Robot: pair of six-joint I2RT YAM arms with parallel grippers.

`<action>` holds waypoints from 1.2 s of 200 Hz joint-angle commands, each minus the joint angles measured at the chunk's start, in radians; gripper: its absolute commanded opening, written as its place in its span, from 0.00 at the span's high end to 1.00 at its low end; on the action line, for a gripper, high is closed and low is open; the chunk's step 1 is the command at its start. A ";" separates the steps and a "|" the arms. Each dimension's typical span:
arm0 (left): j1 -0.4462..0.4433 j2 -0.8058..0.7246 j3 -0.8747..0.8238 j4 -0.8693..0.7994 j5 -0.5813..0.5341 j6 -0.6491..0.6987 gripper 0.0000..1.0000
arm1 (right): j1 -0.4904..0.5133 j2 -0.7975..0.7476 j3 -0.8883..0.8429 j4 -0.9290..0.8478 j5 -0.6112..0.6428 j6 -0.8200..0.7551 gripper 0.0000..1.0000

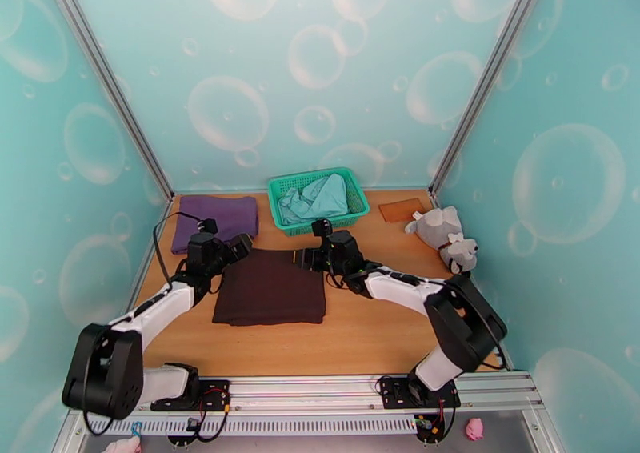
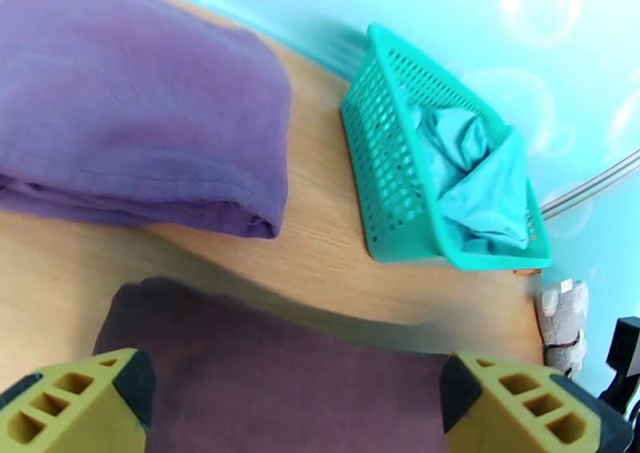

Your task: Fold and stack the trousers

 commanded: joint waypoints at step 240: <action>0.161 -0.166 -0.048 -0.316 -0.002 0.141 0.01 | 0.044 -0.073 -0.086 -0.016 0.088 -0.282 0.06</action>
